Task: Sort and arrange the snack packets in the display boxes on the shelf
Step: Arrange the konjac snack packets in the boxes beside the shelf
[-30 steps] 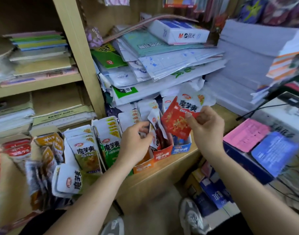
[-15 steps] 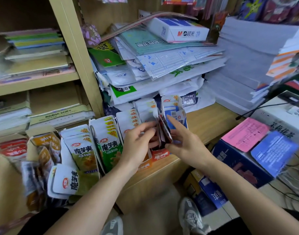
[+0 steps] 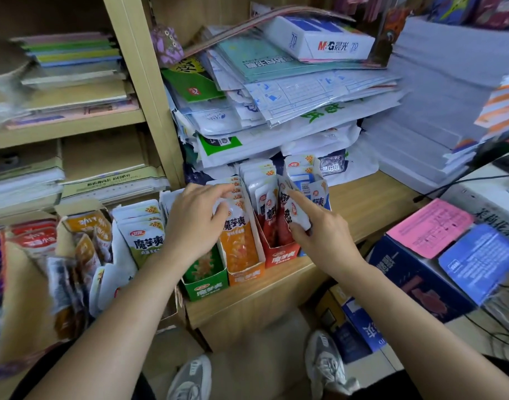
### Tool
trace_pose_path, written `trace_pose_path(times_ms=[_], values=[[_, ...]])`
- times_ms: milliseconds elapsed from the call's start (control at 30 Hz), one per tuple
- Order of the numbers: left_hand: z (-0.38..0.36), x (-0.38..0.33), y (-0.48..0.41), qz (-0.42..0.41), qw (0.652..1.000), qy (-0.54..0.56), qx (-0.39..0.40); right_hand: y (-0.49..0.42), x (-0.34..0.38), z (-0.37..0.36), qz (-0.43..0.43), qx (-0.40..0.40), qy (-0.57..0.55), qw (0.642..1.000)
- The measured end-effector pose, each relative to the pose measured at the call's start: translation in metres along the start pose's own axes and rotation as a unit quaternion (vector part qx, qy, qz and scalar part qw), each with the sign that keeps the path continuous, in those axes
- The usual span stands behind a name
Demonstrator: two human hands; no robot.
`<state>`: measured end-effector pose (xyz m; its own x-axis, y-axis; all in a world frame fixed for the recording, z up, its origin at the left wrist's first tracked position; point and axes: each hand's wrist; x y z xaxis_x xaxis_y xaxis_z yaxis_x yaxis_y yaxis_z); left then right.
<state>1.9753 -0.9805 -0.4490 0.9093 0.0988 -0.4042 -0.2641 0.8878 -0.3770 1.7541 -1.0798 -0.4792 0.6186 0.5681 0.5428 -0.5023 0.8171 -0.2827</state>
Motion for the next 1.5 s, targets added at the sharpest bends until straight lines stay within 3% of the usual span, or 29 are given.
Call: trace_pose_path(times_ms=[67,133,300,367,433,533,600,667,733,800,867,933,1033,1100,1233,1333,1500], values=[[-0.004,0.010,0.000,-0.024,0.988,-0.142,0.063,-0.001,0.000,0.000,0.006,0.003,0.028,1.000],[-0.011,0.012,0.003,-0.034,0.972,-0.211,0.099,-0.002,0.000,-0.003,0.027,-0.001,0.057,0.998],[-0.014,0.014,-0.004,-0.022,0.974,-0.210,0.082,0.005,0.002,-0.009,0.015,0.058,0.086,0.995],[-0.013,0.016,-0.006,-0.017,0.974,-0.205,0.092,0.015,0.010,-0.008,0.000,0.025,0.122,0.992],[-0.012,0.016,-0.006,-0.007,0.981,-0.171,0.087,0.028,0.019,-0.004,0.007,-0.052,0.123,0.991],[-0.005,0.010,-0.005,0.018,0.997,-0.059,0.045,0.050,0.031,-0.009,0.091,-0.148,0.060,0.983],[0.005,0.008,-0.001,0.010,0.997,0.041,0.060,0.063,0.036,-0.018,0.121,-0.102,-0.011,0.987],[0.019,0.007,0.009,-0.029,0.981,0.126,0.146,0.072,0.038,-0.028,0.098,-0.037,-0.063,0.993],[0.032,0.007,0.021,-0.046,0.950,0.193,0.239,0.075,0.035,-0.033,0.094,-0.004,-0.074,0.993],[0.037,0.010,0.027,-0.046,0.944,0.216,0.245,0.075,0.033,-0.035,0.110,0.016,-0.058,0.992],[0.033,0.015,0.021,-0.039,0.972,0.175,0.152,0.074,0.034,-0.036,0.131,0.031,-0.020,0.991],[0.022,0.019,0.010,-0.059,0.994,0.023,0.085,0.074,0.036,-0.037,0.146,0.043,-0.003,0.988],[0.004,0.019,0.001,-0.081,0.972,-0.192,0.110,0.074,0.037,-0.036,0.158,0.047,0.009,0.986],[-0.007,0.017,0.000,-0.088,0.960,-0.244,0.105,0.072,0.038,-0.035,0.164,0.040,0.018,0.986],[-0.014,0.012,-0.006,-0.072,0.962,-0.256,0.065,0.070,0.039,-0.035,0.166,0.033,0.017,0.985],[-0.014,0.011,-0.013,-0.032,0.965,-0.245,0.082,0.070,0.039,-0.034,0.166,0.028,0.020,0.985],[0.000,0.004,-0.015,-0.013,0.983,-0.139,0.121,0.072,0.038,-0.033,0.161,0.024,0.015,0.987]])
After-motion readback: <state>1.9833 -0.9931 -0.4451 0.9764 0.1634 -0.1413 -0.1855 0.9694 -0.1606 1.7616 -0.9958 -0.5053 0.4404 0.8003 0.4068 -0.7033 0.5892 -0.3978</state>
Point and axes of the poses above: each hand's wrist, its own y-axis away from the middle knuckle, its own z-axis out of the back of the hand, x = y × z, and after that the axes turned 5 degrees about -z, right-handed
